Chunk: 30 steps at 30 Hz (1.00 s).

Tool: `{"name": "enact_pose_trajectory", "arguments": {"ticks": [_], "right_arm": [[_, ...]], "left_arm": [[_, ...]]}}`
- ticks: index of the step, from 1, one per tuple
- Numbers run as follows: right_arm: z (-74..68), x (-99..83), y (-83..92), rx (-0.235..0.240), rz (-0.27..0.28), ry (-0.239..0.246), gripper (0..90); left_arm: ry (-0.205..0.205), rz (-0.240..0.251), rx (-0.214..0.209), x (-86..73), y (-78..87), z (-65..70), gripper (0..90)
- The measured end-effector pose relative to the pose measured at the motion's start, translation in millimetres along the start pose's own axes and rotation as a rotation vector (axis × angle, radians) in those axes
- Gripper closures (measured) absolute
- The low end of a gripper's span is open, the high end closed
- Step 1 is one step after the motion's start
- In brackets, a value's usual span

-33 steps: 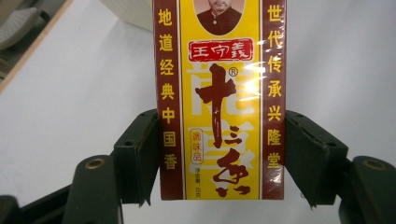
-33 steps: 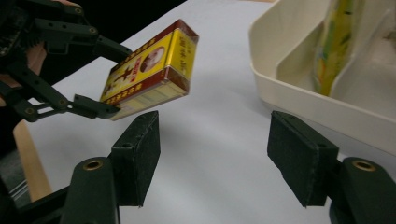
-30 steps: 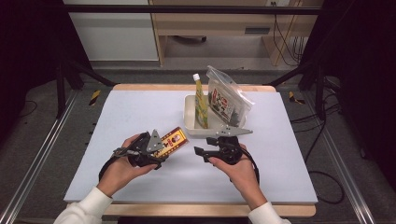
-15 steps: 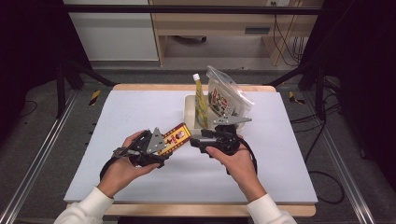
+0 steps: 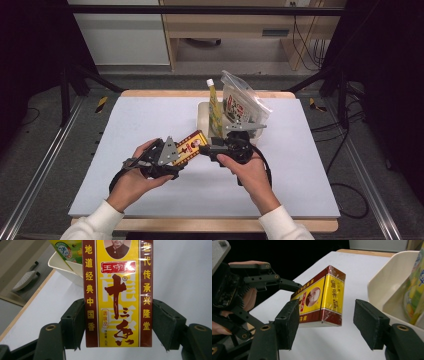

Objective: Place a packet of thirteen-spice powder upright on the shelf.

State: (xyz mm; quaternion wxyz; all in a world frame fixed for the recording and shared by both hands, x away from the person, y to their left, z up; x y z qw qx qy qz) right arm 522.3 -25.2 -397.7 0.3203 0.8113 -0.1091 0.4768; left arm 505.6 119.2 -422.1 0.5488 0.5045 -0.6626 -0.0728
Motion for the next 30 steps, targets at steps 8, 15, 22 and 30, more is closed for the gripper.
{"name": "enact_pose_trajectory", "arguments": {"ticks": [8, 15, 22, 30], "right_arm": [[-3.8, 4.4, -5.7, 0.014, -0.008, -0.014, 39.0], [-4.3, 8.8, -6.3, 0.044, 0.007, -0.049, 41.9], [-4.4, 9.3, -5.4, 0.071, 0.005, -0.074, 50.8], [-5.7, 10.9, -2.0, 0.103, 0.017, -0.112, 63.0]], "left_arm": [[-0.008, 0.023, 0.004, 6.8, 3.5, 2.1, 32.3], [-0.008, 0.043, 0.009, 12.1, 6.0, 3.0, 32.3], [-0.015, 0.057, 0.009, 16.4, 6.8, 5.5, 32.3], [-0.008, 0.052, 0.010, 14.7, 1.7, 5.7, 32.1]]}}
Point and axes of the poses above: each handheld gripper's, and its own axes: y roughly backward along the jaws, x roughly out of its top, z roughly to its right, the point moved 8 cm from there along -y, roughly forward along the jaws
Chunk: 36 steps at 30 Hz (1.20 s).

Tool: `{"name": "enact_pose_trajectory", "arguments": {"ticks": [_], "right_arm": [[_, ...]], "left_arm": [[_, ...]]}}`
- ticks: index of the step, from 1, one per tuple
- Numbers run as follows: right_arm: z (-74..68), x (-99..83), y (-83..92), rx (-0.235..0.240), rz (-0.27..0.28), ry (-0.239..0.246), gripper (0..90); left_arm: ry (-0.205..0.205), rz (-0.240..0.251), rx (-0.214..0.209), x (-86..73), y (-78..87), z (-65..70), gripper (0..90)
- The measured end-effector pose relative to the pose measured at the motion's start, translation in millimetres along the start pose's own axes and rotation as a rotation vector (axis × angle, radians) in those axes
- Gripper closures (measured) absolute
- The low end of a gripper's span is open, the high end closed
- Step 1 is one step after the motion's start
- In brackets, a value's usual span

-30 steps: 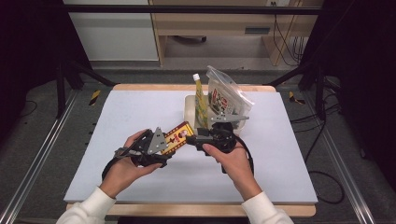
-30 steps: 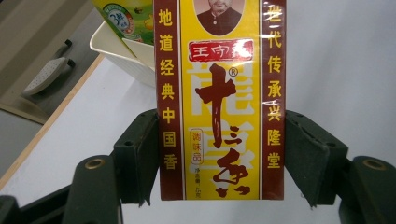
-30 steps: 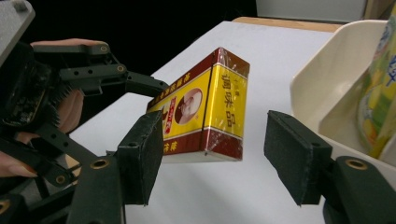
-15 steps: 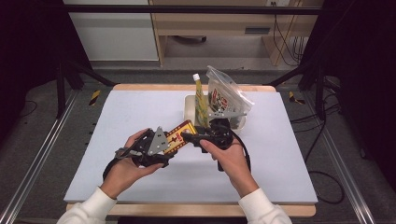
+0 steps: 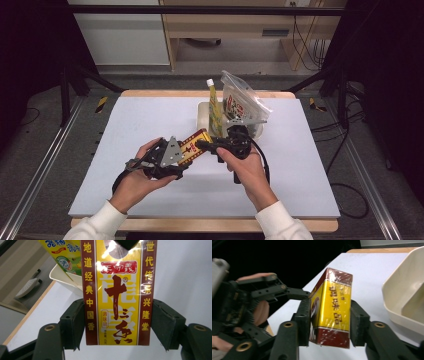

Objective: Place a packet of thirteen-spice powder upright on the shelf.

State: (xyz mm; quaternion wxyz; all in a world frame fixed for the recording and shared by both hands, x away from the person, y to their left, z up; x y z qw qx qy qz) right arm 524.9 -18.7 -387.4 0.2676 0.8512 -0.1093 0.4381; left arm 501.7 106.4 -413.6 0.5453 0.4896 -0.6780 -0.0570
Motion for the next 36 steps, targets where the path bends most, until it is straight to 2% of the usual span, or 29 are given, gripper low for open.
{"name": "enact_pose_trajectory", "arguments": {"ticks": [2, 6, 7, 9, 13, 19, 22, 24, 28, 31, 33, 36], "right_arm": [[-1.0, 1.0, 0.4, 0.007, 0.010, -0.005, 65.1], [-1.9, 1.3, 0.0, -0.015, 0.021, -0.011, 67.1], [-2.2, 2.0, 0.3, -0.021, 0.029, -0.011, 67.5], [-0.9, 3.1, 1.3, -0.065, 0.038, 0.012, 67.7], [4.9, 5.7, 4.3, -0.134, 0.057, 0.034, 67.7], [9.1, 11.7, 6.5, -0.223, 0.090, 0.086, 67.6], [8.6, 15.2, 5.6, -0.255, 0.111, 0.093, 67.6], [8.0, 17.3, 4.6, -0.263, 0.127, 0.087, 67.6], [6.7, 21.5, 0.9, -0.281, 0.139, 0.093, 67.6], [6.6, 25.1, -1.8, -0.288, 0.145, 0.099, 67.6], [6.7, 27.0, -3.5, -0.290, 0.147, 0.099, 67.6], [7.5, 29.6, -5.2, -0.293, 0.147, 0.104, 67.6]], "left_arm": [[0.004, 0.002, 0.003, -0.6, -2.2, 0.0, 32.0], [0.007, 0.004, 0.014, -1.3, -6.2, 0.6, 31.0], [0.018, 0.004, 0.017, -2.1, -6.9, 0.5, 29.4], [0.044, 0.005, 0.019, -4.8, -7.3, -0.9, 22.8], [0.090, 0.013, 0.026, -14.1, -3.8, -5.1, 17.7], [0.172, -0.015, 0.038, -43.3, 5.5, -10.0, 14.2], [0.207, -0.028, 0.047, -58.4, 11.0, -10.9, 13.8], [0.231, -0.015, 0.043, -69.3, 15.4, -10.0, 13.2], [0.254, -0.045, 0.074, -92.3, 22.0, -10.8, 13.1], [0.295, -0.064, 0.093, -108.7, 26.5, -14.4, 12.9], [0.337, -0.077, 0.093, -118.3, 28.8, -16.1, 12.1], [0.362, -0.084, 0.112, -128.7, 32.9, -20.2, 10.9]]}}
Point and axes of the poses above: each handheld gripper's, and its own axes: y roughly backward along the jaws, x roughly out of its top, z roughly to its right, the point moved 8 cm from there along -y, roughly forward along the jaws
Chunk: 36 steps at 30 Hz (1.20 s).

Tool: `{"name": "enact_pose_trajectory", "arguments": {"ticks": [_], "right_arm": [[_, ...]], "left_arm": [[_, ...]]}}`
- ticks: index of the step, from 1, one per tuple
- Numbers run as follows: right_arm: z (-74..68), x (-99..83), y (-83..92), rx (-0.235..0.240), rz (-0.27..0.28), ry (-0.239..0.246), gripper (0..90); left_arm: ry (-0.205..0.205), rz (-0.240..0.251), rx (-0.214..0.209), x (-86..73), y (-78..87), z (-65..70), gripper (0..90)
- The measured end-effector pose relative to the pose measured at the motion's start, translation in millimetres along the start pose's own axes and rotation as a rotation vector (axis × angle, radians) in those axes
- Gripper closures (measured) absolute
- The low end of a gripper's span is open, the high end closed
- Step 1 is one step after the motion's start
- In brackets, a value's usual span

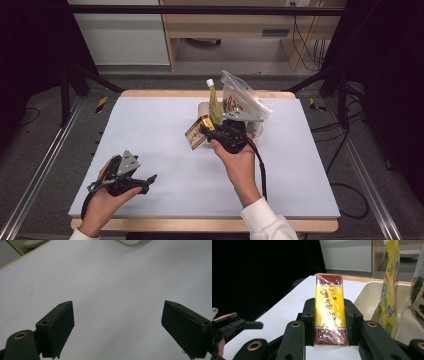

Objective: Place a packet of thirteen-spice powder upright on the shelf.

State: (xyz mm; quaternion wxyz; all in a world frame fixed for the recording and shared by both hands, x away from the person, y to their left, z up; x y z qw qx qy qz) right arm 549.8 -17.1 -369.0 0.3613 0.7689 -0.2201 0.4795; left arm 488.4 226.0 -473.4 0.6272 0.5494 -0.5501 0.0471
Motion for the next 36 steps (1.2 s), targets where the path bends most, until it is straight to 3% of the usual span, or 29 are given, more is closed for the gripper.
{"name": "enact_pose_trajectory", "arguments": {"ticks": [9, 16, 26, 36], "right_arm": [[0.8, 10.9, -3.5, -0.046, 0.015, 0.037, 67.7], [1.9, 14.8, -8.8, -0.119, 0.045, 0.082, 67.7], [7.3, 19.1, -18.4, -0.230, 0.090, 0.125, 67.7], [13.0, 22.1, -26.4, -0.262, 0.121, 0.089, 67.7]], "left_arm": [[0.081, 0.004, 0.022, -22.6, 5.6, -10.7, 10.6], [0.138, 0.014, 0.030, -33.7, 10.5, -17.7, 10.6], [0.139, 0.002, 0.029, -38.7, 9.9, -18.9, 10.8], [0.140, 0.001, 0.024, -39.2, 9.3, -17.5, 11.0]]}}
Point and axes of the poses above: each handheld gripper's, and its own axes: y roughly backward along the jaws, x roughly out of its top, z roughly to its right, the point moved 8 cm from there along -y, roughly forward along the jaws
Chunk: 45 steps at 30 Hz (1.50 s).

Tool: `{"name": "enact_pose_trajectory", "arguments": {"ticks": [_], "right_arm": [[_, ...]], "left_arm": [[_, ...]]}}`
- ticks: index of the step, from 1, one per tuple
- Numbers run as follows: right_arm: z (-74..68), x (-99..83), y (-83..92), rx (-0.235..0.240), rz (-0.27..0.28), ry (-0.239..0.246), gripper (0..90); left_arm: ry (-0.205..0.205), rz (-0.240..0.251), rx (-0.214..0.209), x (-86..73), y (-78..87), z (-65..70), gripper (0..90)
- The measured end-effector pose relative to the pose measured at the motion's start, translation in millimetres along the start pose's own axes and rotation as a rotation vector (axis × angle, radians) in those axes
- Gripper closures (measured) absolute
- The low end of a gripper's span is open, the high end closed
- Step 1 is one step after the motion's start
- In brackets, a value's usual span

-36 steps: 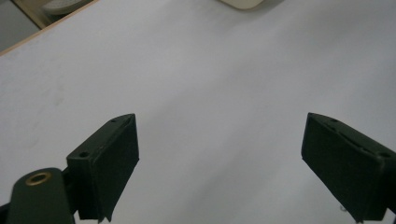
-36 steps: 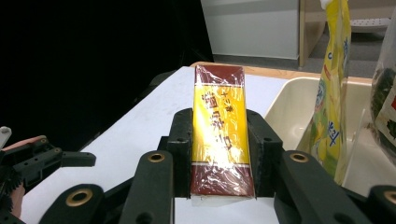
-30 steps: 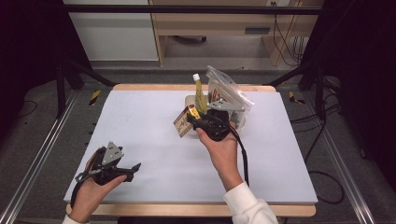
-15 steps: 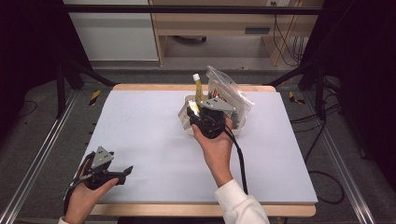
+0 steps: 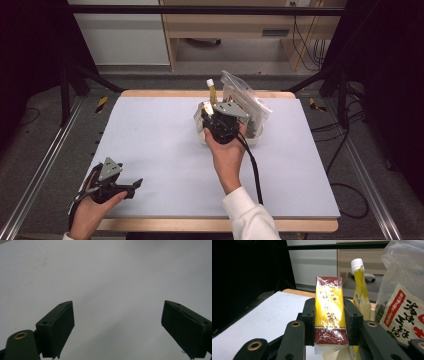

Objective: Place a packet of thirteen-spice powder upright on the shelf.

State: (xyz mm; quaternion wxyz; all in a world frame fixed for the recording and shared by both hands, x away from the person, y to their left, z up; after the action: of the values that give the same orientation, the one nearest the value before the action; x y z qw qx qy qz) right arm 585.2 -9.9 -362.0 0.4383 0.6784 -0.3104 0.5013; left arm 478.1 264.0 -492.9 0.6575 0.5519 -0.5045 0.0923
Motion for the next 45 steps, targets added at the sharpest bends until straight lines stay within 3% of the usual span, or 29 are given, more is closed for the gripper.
{"name": "enact_pose_trajectory", "arguments": {"ticks": [12, 29, 45], "right_arm": [[7.2, -2.8, -4.8, -0.043, 0.052, -0.007, 67.9], [13.5, -10.0, -25.9, -0.119, 0.052, -0.031, 67.9], [7.3, -19.3, -31.3, -0.145, 0.047, -0.002, 67.9]], "left_arm": [[-0.005, -0.005, -0.007, -0.7, -1.4, 1.7, 10.9], [-0.007, -0.001, -0.012, -0.1, -0.9, 1.5, 11.0], [-0.013, -0.001, -0.016, 0.3, -1.4, 2.8, 11.0]]}}
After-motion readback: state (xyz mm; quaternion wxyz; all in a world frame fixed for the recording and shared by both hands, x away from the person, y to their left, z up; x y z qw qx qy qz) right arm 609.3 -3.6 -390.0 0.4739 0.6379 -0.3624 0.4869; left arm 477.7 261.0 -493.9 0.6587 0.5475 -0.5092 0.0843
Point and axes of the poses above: each handheld gripper's, and its own axes: y roughly backward along the jaws, x roughly out of its top, z roughly to its right, the point moved 8 cm from there along -y, roughly forward along the jaws
